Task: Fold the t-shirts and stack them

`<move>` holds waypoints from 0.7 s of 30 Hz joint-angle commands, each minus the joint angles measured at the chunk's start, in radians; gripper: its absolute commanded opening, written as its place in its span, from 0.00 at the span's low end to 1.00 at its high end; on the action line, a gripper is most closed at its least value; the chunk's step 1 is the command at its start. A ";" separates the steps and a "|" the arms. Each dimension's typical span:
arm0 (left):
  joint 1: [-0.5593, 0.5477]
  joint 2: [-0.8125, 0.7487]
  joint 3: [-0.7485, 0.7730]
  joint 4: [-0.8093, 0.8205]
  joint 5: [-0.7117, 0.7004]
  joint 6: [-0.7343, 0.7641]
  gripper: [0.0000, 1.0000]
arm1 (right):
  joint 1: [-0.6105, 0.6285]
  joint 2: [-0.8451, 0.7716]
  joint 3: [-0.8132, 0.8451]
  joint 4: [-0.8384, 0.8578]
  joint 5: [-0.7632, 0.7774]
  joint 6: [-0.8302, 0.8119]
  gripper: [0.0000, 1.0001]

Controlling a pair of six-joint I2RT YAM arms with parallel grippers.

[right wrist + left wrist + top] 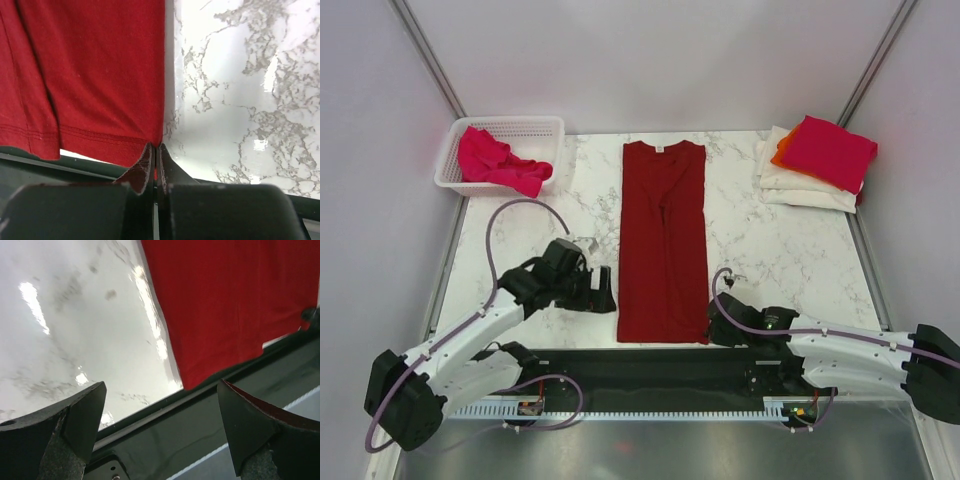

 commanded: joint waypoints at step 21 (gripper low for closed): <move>-0.256 0.047 -0.332 0.423 0.016 -0.594 0.70 | 0.000 0.035 -0.025 -0.079 0.046 -0.009 0.51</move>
